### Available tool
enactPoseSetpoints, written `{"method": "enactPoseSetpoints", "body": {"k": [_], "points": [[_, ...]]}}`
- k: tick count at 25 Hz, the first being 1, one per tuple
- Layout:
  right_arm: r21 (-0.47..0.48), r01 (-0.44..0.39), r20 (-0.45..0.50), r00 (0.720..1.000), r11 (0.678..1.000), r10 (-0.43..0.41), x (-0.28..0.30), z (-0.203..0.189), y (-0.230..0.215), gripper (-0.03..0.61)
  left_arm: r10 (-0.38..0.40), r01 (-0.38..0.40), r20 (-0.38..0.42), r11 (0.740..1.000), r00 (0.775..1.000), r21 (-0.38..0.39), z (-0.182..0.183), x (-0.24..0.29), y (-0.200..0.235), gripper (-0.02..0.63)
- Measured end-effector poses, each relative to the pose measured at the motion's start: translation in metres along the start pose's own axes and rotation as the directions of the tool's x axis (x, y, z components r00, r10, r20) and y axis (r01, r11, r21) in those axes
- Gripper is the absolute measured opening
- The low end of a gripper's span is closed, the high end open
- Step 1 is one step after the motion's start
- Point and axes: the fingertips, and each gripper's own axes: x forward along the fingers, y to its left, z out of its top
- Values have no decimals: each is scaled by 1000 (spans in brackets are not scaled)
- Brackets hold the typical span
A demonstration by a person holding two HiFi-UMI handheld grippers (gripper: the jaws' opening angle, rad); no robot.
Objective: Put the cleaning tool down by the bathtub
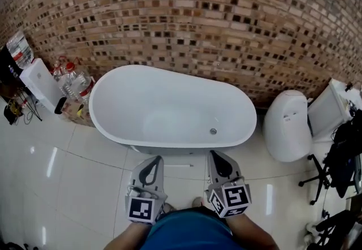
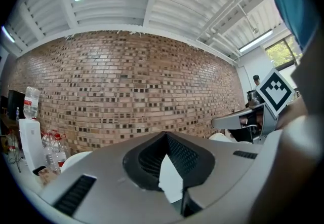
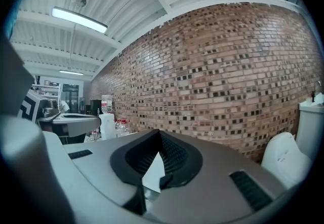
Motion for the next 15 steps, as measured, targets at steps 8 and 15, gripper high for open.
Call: {"method": "enactPoseSetpoints", "body": {"k": [8, 15], "points": [[-13, 69, -5, 998, 998, -69, -22, -17, -73, 17, 37, -34, -52, 998, 998, 58, -17, 48, -42, 3], [-20, 120, -7, 993, 993, -120, -36, -21, -74, 17, -12, 16, -71, 998, 997, 56, -36, 41, -64, 3]]}}
